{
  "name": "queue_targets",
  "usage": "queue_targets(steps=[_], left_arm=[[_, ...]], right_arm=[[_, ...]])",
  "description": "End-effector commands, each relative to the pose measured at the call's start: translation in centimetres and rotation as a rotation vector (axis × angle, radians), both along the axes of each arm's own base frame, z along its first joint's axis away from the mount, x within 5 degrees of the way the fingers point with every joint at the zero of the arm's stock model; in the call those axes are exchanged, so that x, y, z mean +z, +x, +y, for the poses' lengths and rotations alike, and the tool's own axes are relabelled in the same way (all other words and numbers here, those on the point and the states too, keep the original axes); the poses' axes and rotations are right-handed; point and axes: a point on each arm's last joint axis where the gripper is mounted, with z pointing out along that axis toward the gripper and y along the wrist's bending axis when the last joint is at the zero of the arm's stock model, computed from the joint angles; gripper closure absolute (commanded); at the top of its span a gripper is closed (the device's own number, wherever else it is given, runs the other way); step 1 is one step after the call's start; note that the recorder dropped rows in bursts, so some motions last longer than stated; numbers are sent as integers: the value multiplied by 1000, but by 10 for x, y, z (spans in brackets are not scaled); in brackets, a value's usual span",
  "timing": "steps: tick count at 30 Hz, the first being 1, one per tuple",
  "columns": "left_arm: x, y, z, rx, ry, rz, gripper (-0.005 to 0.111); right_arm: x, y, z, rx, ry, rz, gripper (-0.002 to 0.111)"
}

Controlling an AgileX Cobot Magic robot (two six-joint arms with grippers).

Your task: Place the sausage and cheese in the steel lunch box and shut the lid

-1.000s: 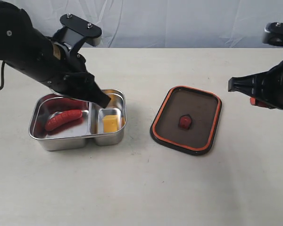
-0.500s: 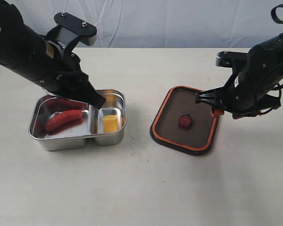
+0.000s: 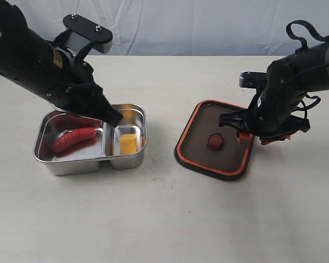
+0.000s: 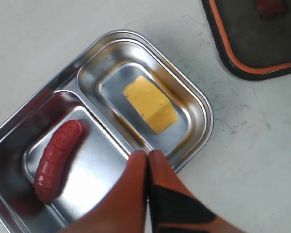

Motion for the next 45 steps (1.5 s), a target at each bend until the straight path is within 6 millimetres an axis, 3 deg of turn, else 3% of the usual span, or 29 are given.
queue_targets(steps=[1,9,12,15,20,27,31,35,36,40,45], left_arm=[[2,-1,1,10,-11,-2,106],[2,-1,1,8,-6,-3,106],[2,-1,1,8,-6,-3,106],[2,-1,1,8,-6,-3,106],[1,-2,1,28,-18,22,106],[1,-2,5,120,-121,118,100],[2,4,13,163,-199,157,82],[7,12,23,181,-358,219,50],[9,13,24,179,-399,229,47],[22,21,28,171,-626,232,47],[26,23,27,141,-664,208,47]], right_arm=[[-4,4,1,6,-5,9,60],[-18,4,1,-1,-28,64,61],[-18,4,1,-2,-31,69,77],[-18,4,1,-2,-31,69,106],[-16,3,0,0,-31,65,108],[17,4,0,24,-2,-23,109],[39,2,-1,50,15,-80,109],[71,-4,-3,70,51,-158,109],[76,-6,-3,76,64,-170,109],[93,-16,1,136,146,-187,109],[108,-26,15,193,256,-205,109]])
